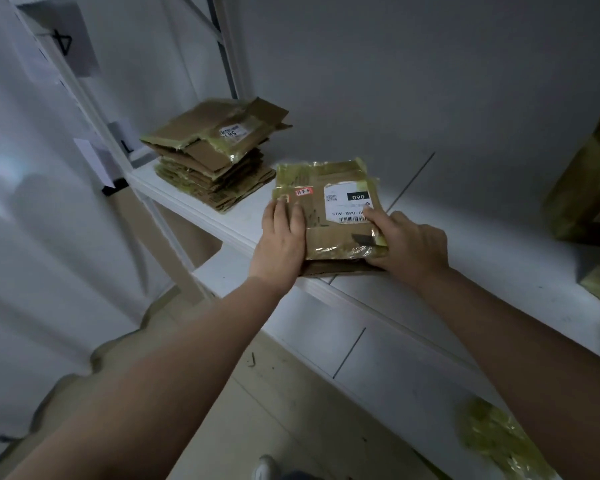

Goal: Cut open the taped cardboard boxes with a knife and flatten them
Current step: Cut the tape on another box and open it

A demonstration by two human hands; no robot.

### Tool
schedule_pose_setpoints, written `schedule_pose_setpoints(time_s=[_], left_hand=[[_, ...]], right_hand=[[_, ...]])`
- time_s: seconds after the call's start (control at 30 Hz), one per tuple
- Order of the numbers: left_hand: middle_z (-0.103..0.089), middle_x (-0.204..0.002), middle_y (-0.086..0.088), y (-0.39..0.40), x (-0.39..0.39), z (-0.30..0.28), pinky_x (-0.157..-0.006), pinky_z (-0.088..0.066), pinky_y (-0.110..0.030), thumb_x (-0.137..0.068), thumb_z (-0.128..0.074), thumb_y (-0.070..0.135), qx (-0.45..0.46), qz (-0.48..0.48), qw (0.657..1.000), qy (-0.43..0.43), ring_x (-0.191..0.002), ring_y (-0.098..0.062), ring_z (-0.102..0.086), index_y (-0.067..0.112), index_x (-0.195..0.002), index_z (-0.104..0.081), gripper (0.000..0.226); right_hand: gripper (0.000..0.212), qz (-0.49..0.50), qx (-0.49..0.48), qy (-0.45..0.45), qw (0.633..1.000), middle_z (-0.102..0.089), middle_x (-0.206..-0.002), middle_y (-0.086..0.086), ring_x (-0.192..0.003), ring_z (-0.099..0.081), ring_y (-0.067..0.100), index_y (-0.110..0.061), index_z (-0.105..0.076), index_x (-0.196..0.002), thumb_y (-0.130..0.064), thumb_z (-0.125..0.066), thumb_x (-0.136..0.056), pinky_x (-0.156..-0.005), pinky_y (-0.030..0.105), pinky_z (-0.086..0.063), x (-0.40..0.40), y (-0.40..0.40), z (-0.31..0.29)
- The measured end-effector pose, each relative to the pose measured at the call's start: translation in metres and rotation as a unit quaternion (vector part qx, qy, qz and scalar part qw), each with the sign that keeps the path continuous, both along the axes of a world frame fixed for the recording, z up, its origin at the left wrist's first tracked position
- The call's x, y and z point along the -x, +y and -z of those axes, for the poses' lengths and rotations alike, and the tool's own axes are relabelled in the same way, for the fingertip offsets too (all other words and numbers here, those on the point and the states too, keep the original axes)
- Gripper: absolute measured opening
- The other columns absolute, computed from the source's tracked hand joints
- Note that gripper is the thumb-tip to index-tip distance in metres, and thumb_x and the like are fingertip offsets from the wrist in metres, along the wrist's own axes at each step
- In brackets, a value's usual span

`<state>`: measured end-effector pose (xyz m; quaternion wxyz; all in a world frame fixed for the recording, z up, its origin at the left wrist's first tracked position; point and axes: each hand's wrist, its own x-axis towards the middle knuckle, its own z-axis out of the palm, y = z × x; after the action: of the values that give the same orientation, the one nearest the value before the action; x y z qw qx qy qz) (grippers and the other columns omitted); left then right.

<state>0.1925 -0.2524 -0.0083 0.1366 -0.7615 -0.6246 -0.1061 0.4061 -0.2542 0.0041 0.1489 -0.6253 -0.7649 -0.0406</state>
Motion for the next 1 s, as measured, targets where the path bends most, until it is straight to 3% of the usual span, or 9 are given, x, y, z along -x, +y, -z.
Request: schedule_pose_setpoints(time_s=[0.2,0.3,0.47,0.63,0.73,0.8,0.87,0.93,1.0], left_hand=[[-0.013,-0.149,-0.033,0.009,0.015,-0.014,-0.116,-0.022,-0.049,-0.089,-0.05,-0.001,0.093,0.02,0.994,0.059,-0.14,-0.05,-0.007,-0.006,-0.146,-0.008,0.072],[-0.018,-0.145,-0.034,0.01,0.014,-0.022,-0.114,-0.027,-0.051,-0.09,-0.047,-0.003,0.109,0.03,0.99,0.086,-0.137,-0.053,-0.011,-0.009,-0.144,-0.012,0.065],[-0.029,-0.137,-0.029,0.011,0.008,-0.033,-0.115,-0.014,-0.057,-0.086,-0.046,-0.007,0.094,0.058,0.978,0.178,-0.129,-0.048,-0.026,-0.015,-0.138,-0.023,0.058],[-0.004,-0.15,-0.037,-0.003,0.004,-0.042,-0.118,-0.002,-0.055,-0.087,-0.042,-0.005,0.198,0.039,0.953,0.226,-0.14,-0.056,0.003,-0.015,-0.144,-0.001,0.071],[0.003,-0.155,-0.032,0.005,0.008,-0.058,-0.119,-0.011,-0.052,-0.092,-0.044,0.005,0.294,0.051,0.943,0.145,-0.142,-0.051,0.009,-0.006,-0.149,0.003,0.074],[-0.024,-0.152,-0.025,0.018,0.017,-0.075,-0.115,-0.025,-0.046,-0.096,-0.05,0.021,0.316,0.104,0.941,0.062,-0.142,-0.042,-0.02,0.001,-0.15,-0.019,0.066],[-0.051,-0.135,-0.006,0.025,0.027,-0.091,-0.102,-0.04,-0.036,-0.091,-0.058,0.045,0.317,0.138,0.938,-0.031,-0.121,-0.022,-0.048,0.012,-0.141,-0.045,0.06],[-0.059,-0.124,0.001,0.026,0.033,-0.101,-0.095,-0.044,-0.032,-0.084,-0.06,0.058,0.308,0.135,0.933,-0.129,-0.111,-0.016,-0.055,0.018,-0.13,-0.056,0.061],[-0.061,-0.115,-0.003,0.028,0.035,-0.098,-0.087,-0.046,-0.031,-0.085,-0.064,0.05,0.27,0.107,0.931,-0.22,-0.105,-0.02,-0.058,0.016,-0.122,-0.058,0.051]], right_hand=[[0.079,-0.014,-0.003,0.01,1.0,-0.057,-0.119,0.003,-0.094,-0.062,0.032,-0.033,-0.037,-0.142,-0.053,-0.07,-0.073,-0.072,0.034,-0.044,0.007,0.001,0.001],[0.08,-0.013,0.001,0.014,1.0,-0.057,-0.12,0.002,-0.096,-0.062,0.03,-0.033,-0.036,-0.142,-0.055,-0.07,-0.073,-0.074,0.033,-0.044,0.005,0.002,0.003],[0.08,-0.025,-0.002,0.011,1.0,-0.057,-0.123,0.002,-0.1,-0.061,0.028,-0.032,-0.036,-0.142,-0.057,-0.069,-0.074,-0.076,0.033,-0.045,0.001,0.003,0.002],[0.07,-0.032,-0.002,0.027,0.999,-0.06,-0.123,0.002,-0.105,-0.06,0.028,-0.034,-0.041,-0.138,-0.064,-0.059,-0.078,-0.078,0.033,-0.043,0.0,0.004,-0.004],[0.064,-0.029,0.002,0.037,0.999,-0.063,-0.121,0.001,-0.106,-0.059,0.027,-0.037,-0.045,-0.136,-0.064,-0.057,-0.079,-0.079,0.033,-0.043,-0.004,0.004,-0.008],[0.059,-0.013,0.025,0.084,0.996,-0.064,-0.121,-0.004,-0.108,-0.059,0.025,-0.043,-0.05,-0.131,-0.067,-0.058,-0.077,-0.081,0.032,-0.044,-0.013,0.005,-0.016],[0.054,0.001,0.067,0.182,0.981,-0.066,-0.116,-0.011,-0.108,-0.059,0.02,-0.047,-0.057,-0.121,-0.071,-0.059,-0.073,-0.083,0.032,-0.043,-0.023,0.009,-0.022],[0.049,0.003,0.098,0.291,0.952,-0.068,-0.102,-0.014,-0.101,-0.061,0.016,-0.045,-0.064,-0.11,-0.074,-0.059,-0.071,-0.083,0.034,-0.046,-0.027,0.012,-0.021],[0.049,0.012,0.088,0.381,0.92,-0.068,-0.092,-0.011,-0.094,-0.062,0.017,-0.037,-0.067,-0.106,-0.072,-0.058,-0.073,-0.083,0.039,-0.05,-0.024,0.013,-0.017]])
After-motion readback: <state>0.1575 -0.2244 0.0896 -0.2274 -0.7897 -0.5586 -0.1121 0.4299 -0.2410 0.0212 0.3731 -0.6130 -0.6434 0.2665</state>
